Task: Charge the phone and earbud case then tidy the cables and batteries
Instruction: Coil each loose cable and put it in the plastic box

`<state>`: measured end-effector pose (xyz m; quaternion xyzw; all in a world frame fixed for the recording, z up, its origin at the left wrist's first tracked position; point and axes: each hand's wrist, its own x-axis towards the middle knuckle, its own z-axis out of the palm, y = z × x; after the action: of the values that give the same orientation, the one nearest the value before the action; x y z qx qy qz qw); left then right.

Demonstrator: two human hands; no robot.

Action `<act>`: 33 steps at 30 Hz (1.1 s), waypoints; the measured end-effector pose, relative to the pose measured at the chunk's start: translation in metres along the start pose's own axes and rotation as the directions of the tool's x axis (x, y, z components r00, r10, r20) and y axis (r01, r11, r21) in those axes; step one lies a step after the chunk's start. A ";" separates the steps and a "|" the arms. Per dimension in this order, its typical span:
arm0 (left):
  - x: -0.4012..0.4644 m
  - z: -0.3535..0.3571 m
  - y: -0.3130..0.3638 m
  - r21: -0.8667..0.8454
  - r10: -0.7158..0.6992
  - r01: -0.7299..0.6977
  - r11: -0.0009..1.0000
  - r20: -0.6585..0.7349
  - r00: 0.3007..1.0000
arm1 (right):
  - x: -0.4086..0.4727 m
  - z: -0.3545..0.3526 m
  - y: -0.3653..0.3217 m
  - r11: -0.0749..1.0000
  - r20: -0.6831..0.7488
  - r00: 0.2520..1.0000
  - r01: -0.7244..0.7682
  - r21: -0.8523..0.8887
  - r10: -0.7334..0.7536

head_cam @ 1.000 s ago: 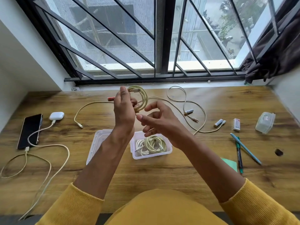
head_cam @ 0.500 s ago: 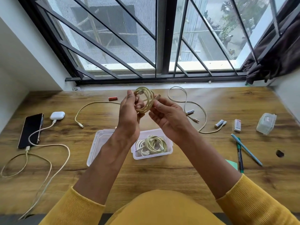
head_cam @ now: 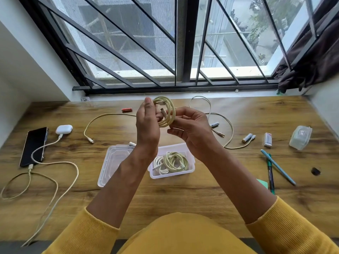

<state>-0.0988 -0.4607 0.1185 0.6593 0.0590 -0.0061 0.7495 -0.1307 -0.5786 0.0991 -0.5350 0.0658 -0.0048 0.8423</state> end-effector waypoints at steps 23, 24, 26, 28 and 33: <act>0.008 -0.001 -0.021 0.562 0.354 -0.208 0.801 -0.163 0.921 | -0.006 0.007 -0.001 0.963 0.142 0.989 -0.065 0.262 0.028; 0.007 -0.001 -0.023 0.579 0.362 -0.212 0.787 -0.155 0.919 | -0.005 0.009 0.000 0.977 0.112 0.994 -0.040 0.208 0.017; 0.005 -0.001 -0.025 0.587 0.334 -0.188 0.787 -0.150 0.931 | -0.005 0.012 0.001 0.994 0.037 0.999 0.005 0.106 -0.009; 0.007 -0.002 -0.026 0.553 0.257 -0.124 0.824 -0.168 0.952 | -0.004 0.013 0.001 0.998 -0.018 0.999 0.051 0.030 -0.050; 0.014 -0.007 -0.025 0.286 0.080 -0.042 0.957 -0.123 0.989 | 0.002 0.007 -0.007 0.991 -0.058 0.990 0.130 -0.005 -0.130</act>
<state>-0.0880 -0.4559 0.0915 0.7599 0.0869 0.0528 0.6420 -0.1271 -0.5753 0.1085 -0.5384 0.0552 -0.0754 0.8375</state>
